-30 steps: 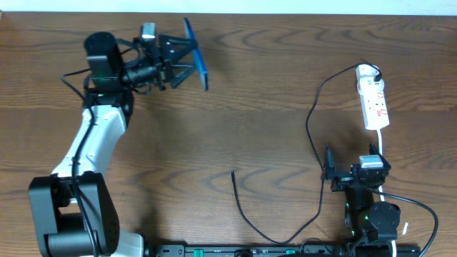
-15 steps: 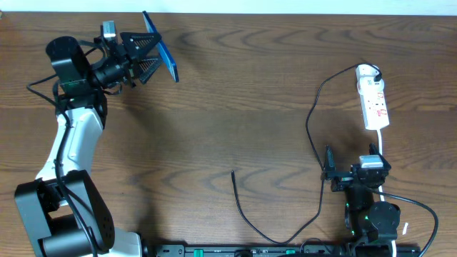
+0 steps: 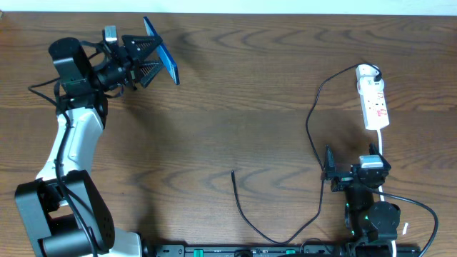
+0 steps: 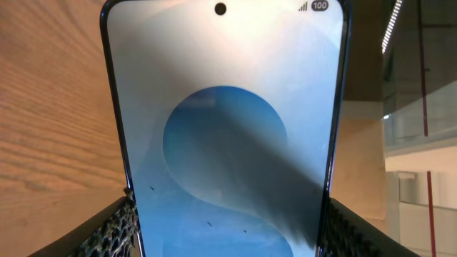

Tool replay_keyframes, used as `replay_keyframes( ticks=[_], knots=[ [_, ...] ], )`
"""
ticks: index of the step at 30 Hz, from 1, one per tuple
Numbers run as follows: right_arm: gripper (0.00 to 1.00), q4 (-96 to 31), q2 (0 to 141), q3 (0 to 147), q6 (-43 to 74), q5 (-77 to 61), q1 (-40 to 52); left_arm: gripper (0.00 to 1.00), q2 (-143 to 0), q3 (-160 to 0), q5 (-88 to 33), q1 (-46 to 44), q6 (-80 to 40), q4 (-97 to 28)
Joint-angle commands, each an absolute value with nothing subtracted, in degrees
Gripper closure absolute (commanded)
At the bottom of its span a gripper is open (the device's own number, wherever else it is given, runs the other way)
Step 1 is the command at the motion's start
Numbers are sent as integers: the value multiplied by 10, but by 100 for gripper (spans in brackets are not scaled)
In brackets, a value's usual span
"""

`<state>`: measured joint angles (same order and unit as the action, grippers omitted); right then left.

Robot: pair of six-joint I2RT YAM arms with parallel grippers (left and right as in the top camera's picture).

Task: Plug charger to phone and switch on socket
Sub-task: 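Move the held phone left and rotate its bottom toward center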

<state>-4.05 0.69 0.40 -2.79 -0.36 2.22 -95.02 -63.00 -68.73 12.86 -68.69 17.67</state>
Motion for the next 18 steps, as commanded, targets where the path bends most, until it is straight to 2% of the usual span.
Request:
replay_keyframes(
  ticks=[1, 8, 18],
  knots=[
    [1, -43, 4, 3, -35, 1, 27, 93, -941, -632, -692, 128, -675, 158],
    [1, -43, 4, 3, -35, 1, 27, 93, -941, -632, -697, 128, -651, 104],
    [1, -29, 4, 3, -7, 9, 27, 93, -942, -631, -698, 129, -645, 103]
  ],
)
